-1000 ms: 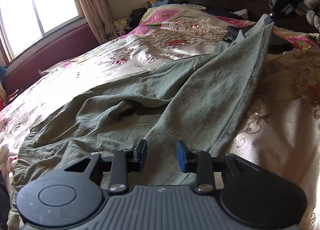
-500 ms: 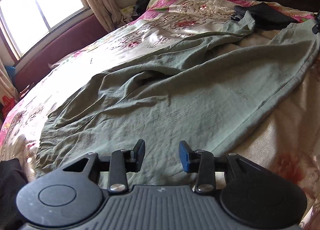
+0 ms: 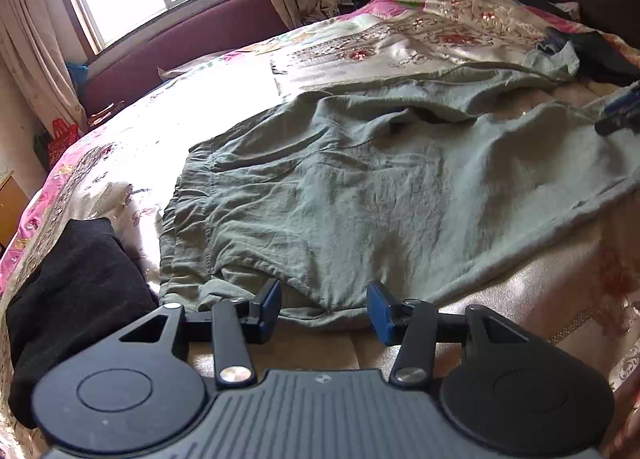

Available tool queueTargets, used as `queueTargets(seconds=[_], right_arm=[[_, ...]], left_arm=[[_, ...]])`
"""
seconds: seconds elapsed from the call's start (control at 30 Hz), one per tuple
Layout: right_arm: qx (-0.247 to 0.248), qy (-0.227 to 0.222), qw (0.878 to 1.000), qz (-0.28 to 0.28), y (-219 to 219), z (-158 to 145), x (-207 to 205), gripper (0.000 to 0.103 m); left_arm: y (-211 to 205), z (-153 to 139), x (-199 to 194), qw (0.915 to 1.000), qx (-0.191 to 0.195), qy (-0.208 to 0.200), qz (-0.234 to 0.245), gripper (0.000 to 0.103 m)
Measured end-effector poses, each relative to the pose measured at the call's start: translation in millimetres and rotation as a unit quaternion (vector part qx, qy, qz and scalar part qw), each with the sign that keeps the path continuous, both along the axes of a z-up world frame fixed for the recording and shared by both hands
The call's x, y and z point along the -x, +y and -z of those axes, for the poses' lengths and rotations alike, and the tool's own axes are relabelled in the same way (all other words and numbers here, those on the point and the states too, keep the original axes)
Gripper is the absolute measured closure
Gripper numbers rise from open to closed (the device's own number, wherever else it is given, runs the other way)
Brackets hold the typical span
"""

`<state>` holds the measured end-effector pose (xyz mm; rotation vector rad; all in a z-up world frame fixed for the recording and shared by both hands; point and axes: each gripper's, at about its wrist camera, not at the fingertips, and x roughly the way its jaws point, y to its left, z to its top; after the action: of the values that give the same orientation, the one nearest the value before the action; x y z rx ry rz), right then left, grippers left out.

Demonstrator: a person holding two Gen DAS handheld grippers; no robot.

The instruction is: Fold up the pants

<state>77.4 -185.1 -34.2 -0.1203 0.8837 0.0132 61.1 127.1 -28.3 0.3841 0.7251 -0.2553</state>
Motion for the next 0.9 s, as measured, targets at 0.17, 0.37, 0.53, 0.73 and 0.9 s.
queueTargets(seconds=[0.17, 0.37, 0.53, 0.73, 0.9], right_arm=[[-0.01, 0.086, 0.996, 0.021, -13, 14, -19, 0.064], [0.004, 0.007, 1.0, -0.021, -16, -31, -73, 0.062], [0.035, -0.013, 0.996, -0.077, 2, -17, -168, 0.06], [0.059, 0.032, 0.989, -0.128, 12, 20, -252, 0.06], [0.01, 0.085, 0.987, -0.137, -5, 30, -273, 0.056]], left_arm=[[21, 18, -7, 0.9976, -0.052, 0.044, -0.011, 0.031], [37, -28, -35, 0.9998, -0.007, -0.019, 0.005, 0.031], [29, -24, -132, 0.9969, -0.044, -0.061, 0.024, 0.03], [40, 3, -257, 0.994, -0.096, -0.036, 0.038, 0.03], [57, 13, -326, 0.9965, -0.074, -0.001, 0.038, 0.031]])
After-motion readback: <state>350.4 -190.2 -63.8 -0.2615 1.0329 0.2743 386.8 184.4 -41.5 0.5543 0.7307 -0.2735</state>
